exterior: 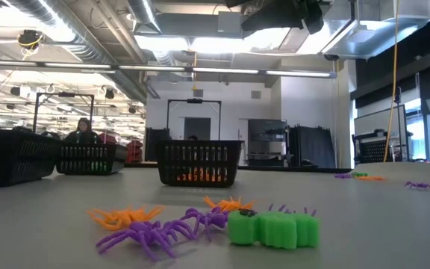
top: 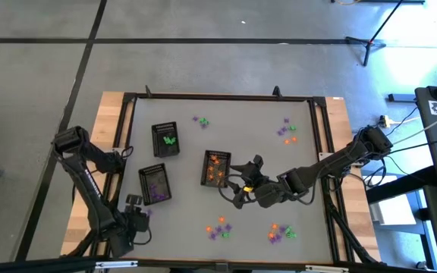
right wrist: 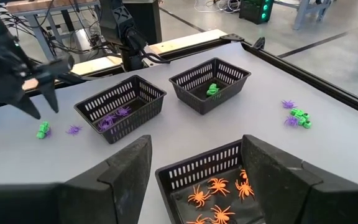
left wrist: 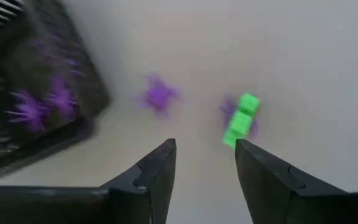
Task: Sort Halloween decoration
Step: Put the purple spider toy into the bottom left black basket
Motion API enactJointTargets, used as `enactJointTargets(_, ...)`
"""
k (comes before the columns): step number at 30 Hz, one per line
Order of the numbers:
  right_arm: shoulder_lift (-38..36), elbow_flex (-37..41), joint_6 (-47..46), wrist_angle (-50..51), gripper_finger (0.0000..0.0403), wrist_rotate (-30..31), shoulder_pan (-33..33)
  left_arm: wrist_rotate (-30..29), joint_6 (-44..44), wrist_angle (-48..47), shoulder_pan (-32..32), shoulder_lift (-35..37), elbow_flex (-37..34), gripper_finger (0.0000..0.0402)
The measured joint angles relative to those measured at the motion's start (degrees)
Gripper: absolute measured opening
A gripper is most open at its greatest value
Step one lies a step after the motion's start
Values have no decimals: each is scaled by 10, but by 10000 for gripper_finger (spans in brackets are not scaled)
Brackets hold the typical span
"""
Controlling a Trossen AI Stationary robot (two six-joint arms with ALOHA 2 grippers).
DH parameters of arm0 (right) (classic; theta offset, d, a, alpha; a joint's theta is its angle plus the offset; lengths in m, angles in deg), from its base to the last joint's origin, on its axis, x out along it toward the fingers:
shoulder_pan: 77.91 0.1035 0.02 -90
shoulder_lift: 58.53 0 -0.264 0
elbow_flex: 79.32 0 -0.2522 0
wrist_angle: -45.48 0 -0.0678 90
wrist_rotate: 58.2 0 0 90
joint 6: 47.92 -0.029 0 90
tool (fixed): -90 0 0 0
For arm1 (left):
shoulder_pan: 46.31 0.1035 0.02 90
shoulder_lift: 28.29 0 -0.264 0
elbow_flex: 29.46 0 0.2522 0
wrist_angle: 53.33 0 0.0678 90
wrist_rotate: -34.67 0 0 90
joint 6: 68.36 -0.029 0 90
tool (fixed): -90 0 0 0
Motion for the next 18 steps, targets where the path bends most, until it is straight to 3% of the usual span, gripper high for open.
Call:
enactJointTargets(13, 0, 0, 0, 0, 246, 1, 0, 39, -5, 129, 1, 0, -79, 155)
enactJointTargets(18, 0, 0, 0, 0, 246, 1, 0, 44, -12, 137, 1, 0, -87, 150)
